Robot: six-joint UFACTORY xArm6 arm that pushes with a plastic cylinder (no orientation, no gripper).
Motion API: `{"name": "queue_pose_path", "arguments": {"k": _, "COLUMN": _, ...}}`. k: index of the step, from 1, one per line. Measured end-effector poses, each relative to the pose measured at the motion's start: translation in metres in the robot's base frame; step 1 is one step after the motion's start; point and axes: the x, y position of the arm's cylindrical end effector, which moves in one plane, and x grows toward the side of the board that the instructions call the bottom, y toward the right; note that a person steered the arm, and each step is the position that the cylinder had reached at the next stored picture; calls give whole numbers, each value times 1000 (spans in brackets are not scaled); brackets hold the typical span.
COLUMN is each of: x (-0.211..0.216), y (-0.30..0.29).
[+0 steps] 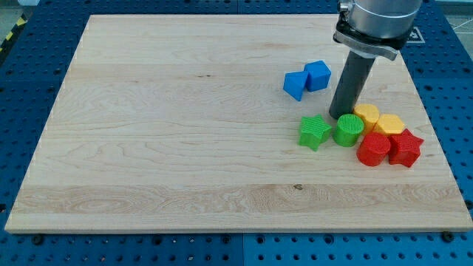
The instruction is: Nudge the green circle to down a bit
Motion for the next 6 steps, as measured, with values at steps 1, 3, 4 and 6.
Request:
{"name": "queue_pose_path", "arguments": {"k": 1, "x": 2, "y": 17}}
{"name": "queue_pose_path", "arguments": {"k": 3, "x": 11, "y": 36}}
{"name": "queue_pose_path", "arguments": {"k": 4, "x": 17, "y": 23}}
{"name": "queue_pose_path", "arguments": {"k": 6, "x": 17, "y": -10}}
